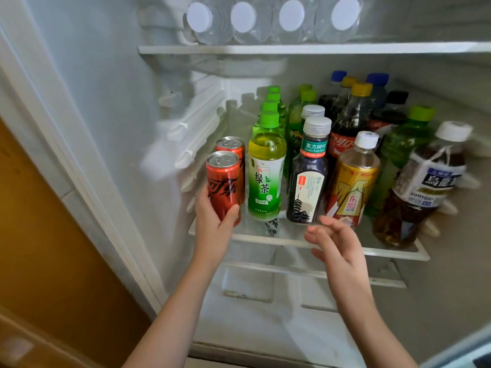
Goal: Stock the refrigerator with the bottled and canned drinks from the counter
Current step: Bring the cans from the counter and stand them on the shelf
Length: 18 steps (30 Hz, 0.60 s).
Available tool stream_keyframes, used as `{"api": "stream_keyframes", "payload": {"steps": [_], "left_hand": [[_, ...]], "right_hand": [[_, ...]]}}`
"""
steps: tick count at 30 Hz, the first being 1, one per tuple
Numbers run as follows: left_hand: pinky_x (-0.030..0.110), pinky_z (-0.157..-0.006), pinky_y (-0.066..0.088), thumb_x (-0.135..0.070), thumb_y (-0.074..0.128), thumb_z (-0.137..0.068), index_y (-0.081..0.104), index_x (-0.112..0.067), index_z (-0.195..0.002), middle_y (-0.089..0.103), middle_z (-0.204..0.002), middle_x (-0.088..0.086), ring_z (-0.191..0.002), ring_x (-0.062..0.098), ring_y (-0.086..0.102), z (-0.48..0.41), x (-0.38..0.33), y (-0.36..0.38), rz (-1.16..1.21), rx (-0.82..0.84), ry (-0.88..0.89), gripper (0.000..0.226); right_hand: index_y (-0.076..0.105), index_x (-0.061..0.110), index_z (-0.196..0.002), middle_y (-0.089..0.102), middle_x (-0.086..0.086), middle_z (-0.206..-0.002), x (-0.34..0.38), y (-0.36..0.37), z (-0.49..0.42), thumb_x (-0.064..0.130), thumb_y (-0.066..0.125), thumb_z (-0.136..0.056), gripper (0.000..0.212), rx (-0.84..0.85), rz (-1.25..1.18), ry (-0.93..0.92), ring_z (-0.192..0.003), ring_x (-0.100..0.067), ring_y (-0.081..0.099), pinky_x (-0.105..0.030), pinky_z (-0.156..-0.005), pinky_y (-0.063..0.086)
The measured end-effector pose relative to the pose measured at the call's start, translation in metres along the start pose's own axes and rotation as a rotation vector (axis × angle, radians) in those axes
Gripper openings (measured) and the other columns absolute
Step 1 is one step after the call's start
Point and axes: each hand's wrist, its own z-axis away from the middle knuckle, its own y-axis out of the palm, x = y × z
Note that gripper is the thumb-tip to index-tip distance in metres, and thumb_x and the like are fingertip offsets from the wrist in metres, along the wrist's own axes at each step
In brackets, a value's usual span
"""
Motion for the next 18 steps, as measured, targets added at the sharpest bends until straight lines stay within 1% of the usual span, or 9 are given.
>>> {"api": "stream_keyframes", "payload": {"steps": [1,3,5,8,11,13,14,16,18], "left_hand": [[0.022,-0.103,0.034,-0.023,0.063,-0.076,0.034,-0.019,-0.139,0.045,-0.132,-0.007,-0.122,0.007,0.044,-0.004,0.001,0.001,-0.004,0.002,0.006,0.070],[0.022,-0.102,0.034,-0.020,0.065,-0.076,0.036,-0.015,-0.138,0.045,-0.130,-0.005,-0.119,0.006,0.044,-0.011,0.002,0.004,-0.022,-0.005,0.021,0.069],[0.025,-0.103,0.034,-0.014,0.069,-0.078,0.038,-0.013,-0.137,0.047,-0.130,-0.003,-0.119,0.008,0.045,-0.018,0.004,0.007,-0.055,-0.023,0.013,0.067],[0.034,-0.105,0.038,-0.014,0.073,-0.078,0.038,-0.011,-0.137,0.049,-0.134,0.006,-0.123,0.019,0.049,-0.024,0.009,0.008,-0.095,-0.037,-0.052,0.069],[0.043,-0.109,0.037,-0.011,0.073,-0.077,0.034,-0.008,-0.140,0.047,-0.138,0.009,-0.127,0.022,0.047,-0.023,0.008,0.005,-0.063,-0.009,-0.113,0.074],[0.041,-0.110,0.036,-0.011,0.073,-0.078,0.035,-0.006,-0.139,0.043,-0.139,0.005,-0.129,0.023,0.044,-0.009,0.005,0.000,-0.056,-0.029,-0.109,0.072],[0.039,-0.109,0.036,-0.014,0.072,-0.080,0.037,-0.007,-0.137,0.042,-0.136,0.003,-0.128,0.023,0.043,0.003,0.003,-0.003,-0.070,-0.056,-0.082,0.067],[0.035,-0.104,0.038,-0.020,0.066,-0.084,0.043,-0.013,-0.129,0.043,-0.129,-0.002,-0.123,0.017,0.042,0.034,0.000,-0.011,-0.081,-0.067,0.014,0.051],[0.030,-0.103,0.038,-0.021,0.061,-0.086,0.046,-0.019,-0.123,0.042,-0.125,-0.011,-0.122,0.007,0.042,0.068,0.000,-0.020,-0.074,0.002,0.083,0.040]], "right_hand": [[0.058,0.024,-0.108,0.069,0.000,-0.094,0.000,-0.002,0.002,0.017,0.058,-0.091,0.019,-0.006,0.002,-0.002,-0.093,-0.015,0.066,-0.033,-0.086,0.048],[0.057,0.024,-0.106,0.069,-0.004,-0.095,-0.001,-0.004,0.005,0.014,0.056,-0.091,0.018,-0.019,0.003,-0.004,-0.090,-0.014,0.067,-0.030,-0.084,0.047],[0.057,0.022,-0.105,0.069,-0.003,-0.093,-0.003,-0.005,0.011,0.012,0.056,-0.092,0.017,-0.031,0.010,0.005,-0.086,-0.011,0.068,-0.030,-0.083,0.048],[0.057,0.022,-0.105,0.069,0.002,-0.088,-0.006,-0.007,0.021,0.010,0.057,-0.091,0.018,-0.050,-0.002,0.038,-0.082,-0.008,0.068,-0.030,-0.082,0.049],[0.057,0.023,-0.106,0.069,0.001,-0.089,-0.006,-0.008,0.031,0.011,0.057,-0.091,0.019,-0.059,0.014,0.069,-0.083,-0.008,0.068,-0.030,-0.081,0.048],[0.057,0.022,-0.107,0.068,0.002,-0.087,-0.007,-0.010,0.040,0.010,0.057,-0.091,0.020,-0.064,0.052,0.074,-0.082,-0.009,0.068,-0.030,-0.080,0.048],[0.057,0.022,-0.107,0.067,0.002,-0.087,-0.007,-0.010,0.045,0.010,0.058,-0.091,0.020,-0.069,0.072,0.077,-0.081,-0.009,0.068,-0.030,-0.079,0.048],[0.056,0.022,-0.106,0.067,-0.001,-0.088,-0.009,-0.012,0.059,0.010,0.058,-0.090,0.020,-0.085,0.101,0.094,-0.078,-0.008,0.068,-0.031,-0.079,0.048],[0.056,0.021,-0.107,0.067,-0.005,-0.088,-0.012,-0.014,0.077,0.010,0.058,-0.090,0.020,-0.102,0.123,0.118,-0.077,-0.008,0.068,-0.029,-0.078,0.048]]}}
